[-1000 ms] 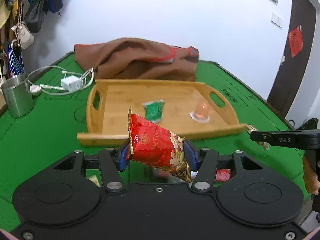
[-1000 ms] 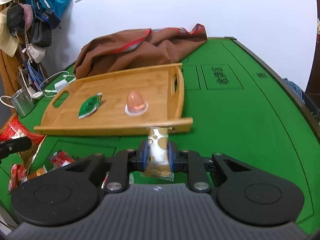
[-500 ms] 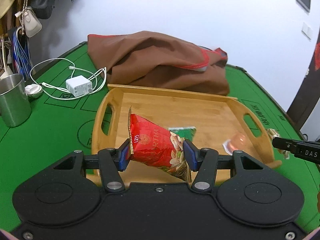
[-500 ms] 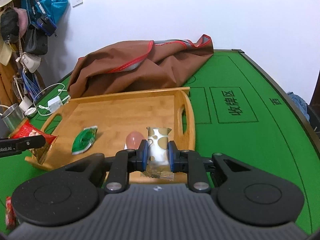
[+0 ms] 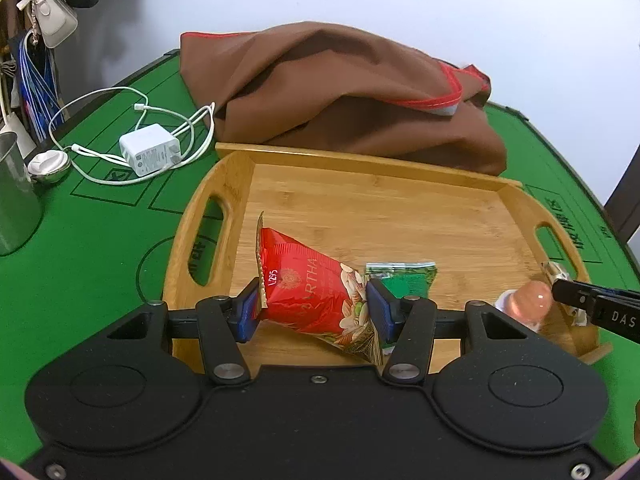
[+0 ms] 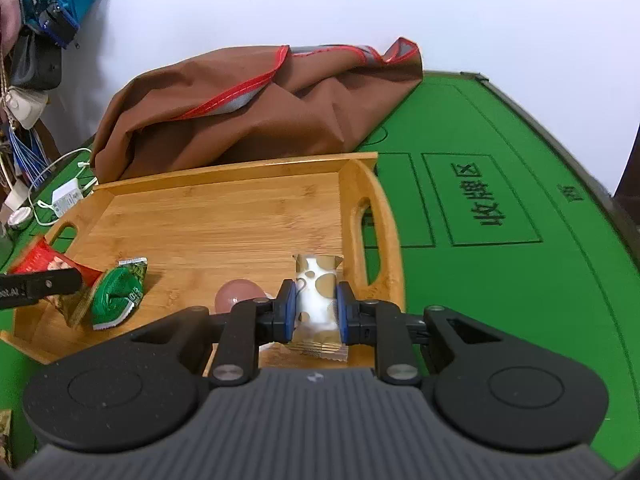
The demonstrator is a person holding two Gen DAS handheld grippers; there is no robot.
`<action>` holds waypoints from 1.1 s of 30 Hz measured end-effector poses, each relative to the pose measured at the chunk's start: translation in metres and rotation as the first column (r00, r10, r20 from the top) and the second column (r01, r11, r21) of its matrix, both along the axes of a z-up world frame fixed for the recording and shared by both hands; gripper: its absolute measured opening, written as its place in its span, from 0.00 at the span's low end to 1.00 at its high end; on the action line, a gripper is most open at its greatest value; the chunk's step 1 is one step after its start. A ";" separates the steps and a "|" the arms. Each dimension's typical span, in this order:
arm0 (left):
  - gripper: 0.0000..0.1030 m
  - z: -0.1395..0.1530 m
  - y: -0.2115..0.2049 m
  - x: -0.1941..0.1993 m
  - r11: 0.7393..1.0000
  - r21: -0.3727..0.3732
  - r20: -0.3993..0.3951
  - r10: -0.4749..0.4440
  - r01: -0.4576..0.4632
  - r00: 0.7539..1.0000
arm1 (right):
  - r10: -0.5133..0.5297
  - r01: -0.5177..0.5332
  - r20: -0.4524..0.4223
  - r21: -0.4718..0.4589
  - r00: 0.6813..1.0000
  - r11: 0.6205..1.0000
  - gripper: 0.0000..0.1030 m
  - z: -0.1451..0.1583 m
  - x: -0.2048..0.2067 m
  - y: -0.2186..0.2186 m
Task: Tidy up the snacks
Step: 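Carry the red nut bag and biscuit bar with both grippers over the tray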
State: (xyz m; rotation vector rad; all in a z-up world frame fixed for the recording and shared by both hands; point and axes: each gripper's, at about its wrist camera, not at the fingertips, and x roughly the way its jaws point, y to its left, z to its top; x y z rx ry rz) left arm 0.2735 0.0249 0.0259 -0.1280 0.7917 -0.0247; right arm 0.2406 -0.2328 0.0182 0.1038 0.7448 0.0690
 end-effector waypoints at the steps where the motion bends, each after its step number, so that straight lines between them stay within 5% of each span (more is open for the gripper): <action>1: 0.50 -0.001 0.000 0.002 1.000 0.004 -0.001 0.002 -0.002 1.000 | -0.007 0.007 -0.004 0.009 1.000 1.000 0.24 -0.002 0.004 -0.001; 33: 0.52 -0.014 -0.004 0.026 1.000 -0.017 0.014 -0.015 0.016 1.000 | 0.034 -0.034 0.024 -0.022 0.999 0.999 0.25 -0.016 0.021 0.008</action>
